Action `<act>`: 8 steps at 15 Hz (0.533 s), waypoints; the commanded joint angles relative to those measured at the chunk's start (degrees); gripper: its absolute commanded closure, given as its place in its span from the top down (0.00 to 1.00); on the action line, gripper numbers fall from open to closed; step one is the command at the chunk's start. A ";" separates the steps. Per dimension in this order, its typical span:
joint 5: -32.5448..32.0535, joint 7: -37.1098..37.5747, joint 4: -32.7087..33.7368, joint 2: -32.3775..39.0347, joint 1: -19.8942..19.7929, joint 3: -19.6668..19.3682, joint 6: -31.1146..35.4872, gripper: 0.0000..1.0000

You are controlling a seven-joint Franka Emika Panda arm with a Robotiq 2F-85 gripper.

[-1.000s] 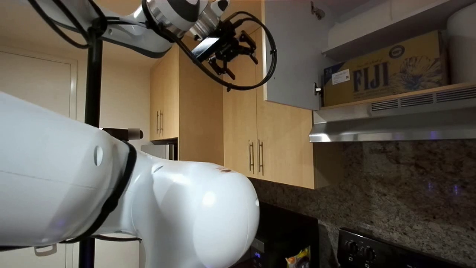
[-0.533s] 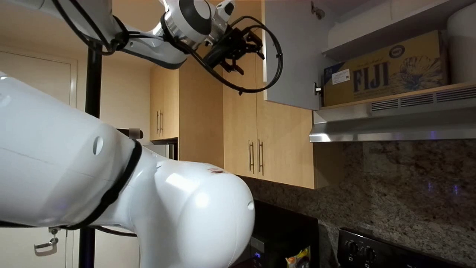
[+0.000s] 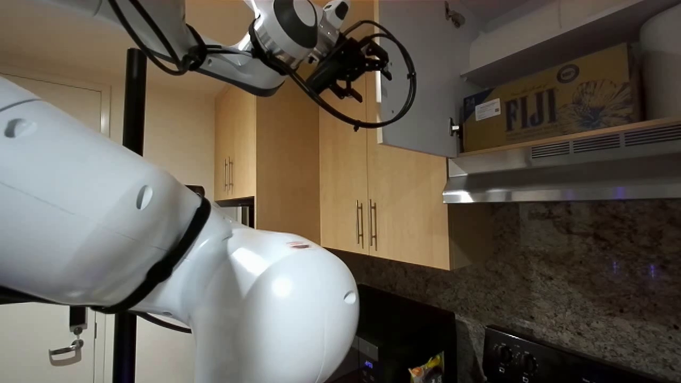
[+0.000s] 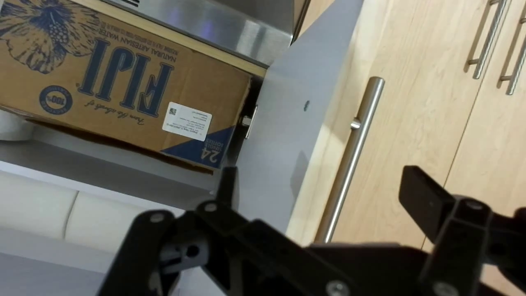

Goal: Close the left cabinet door

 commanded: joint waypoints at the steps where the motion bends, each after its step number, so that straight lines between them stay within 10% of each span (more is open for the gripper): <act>1: -1.60 1.47 2.07 3.15 0.44 -1.33 -0.15 1.00; 8: -1.45 0.73 4.04 7.09 1.15 -4.28 -1.56 1.00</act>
